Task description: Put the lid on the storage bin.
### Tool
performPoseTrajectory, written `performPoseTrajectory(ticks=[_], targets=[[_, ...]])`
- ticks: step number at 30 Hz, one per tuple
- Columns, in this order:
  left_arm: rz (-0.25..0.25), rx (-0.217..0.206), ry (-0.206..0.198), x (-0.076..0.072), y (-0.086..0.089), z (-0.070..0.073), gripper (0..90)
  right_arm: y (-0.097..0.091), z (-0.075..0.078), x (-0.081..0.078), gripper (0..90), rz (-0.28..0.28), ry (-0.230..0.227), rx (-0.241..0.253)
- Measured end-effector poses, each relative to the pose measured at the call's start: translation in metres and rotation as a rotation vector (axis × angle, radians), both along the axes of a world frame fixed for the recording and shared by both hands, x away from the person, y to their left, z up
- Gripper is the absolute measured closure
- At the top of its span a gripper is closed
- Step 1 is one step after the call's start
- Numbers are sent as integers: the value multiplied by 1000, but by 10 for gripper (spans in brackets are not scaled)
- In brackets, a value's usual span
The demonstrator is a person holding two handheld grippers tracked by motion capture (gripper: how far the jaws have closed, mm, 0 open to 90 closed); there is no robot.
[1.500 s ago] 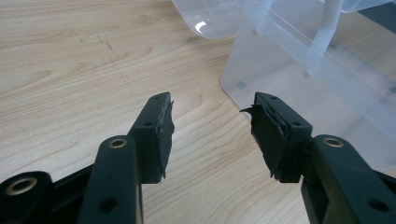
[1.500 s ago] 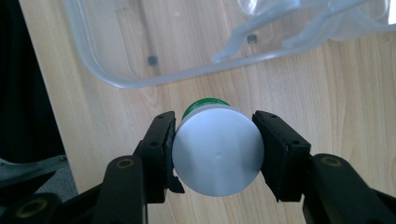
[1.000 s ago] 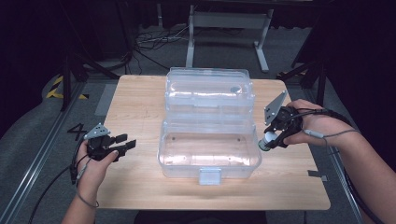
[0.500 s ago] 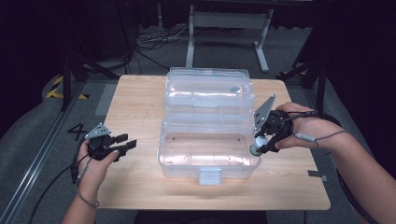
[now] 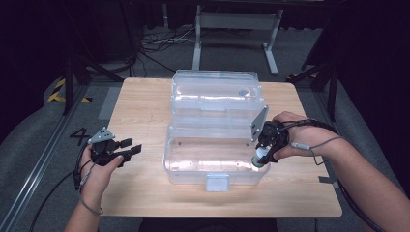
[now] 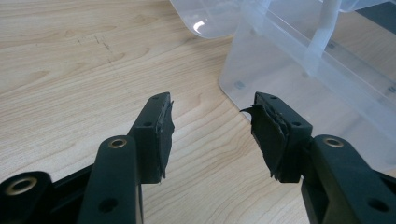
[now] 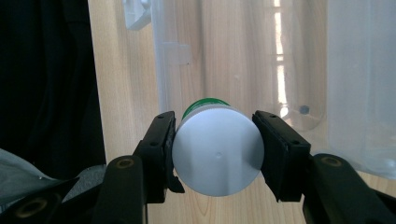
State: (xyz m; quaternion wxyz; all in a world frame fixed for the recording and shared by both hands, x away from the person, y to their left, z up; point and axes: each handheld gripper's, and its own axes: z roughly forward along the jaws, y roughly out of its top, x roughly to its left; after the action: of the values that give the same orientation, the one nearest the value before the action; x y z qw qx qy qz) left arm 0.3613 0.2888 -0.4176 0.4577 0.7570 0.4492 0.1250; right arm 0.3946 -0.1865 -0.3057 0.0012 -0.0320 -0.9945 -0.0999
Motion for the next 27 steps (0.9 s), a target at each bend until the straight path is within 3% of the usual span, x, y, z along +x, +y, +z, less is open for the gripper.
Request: performPoseTrajectory(ticks=[27], targets=[[1,0,-1,0,2,0,488,11,-50,13,504,-11,17,-120]])
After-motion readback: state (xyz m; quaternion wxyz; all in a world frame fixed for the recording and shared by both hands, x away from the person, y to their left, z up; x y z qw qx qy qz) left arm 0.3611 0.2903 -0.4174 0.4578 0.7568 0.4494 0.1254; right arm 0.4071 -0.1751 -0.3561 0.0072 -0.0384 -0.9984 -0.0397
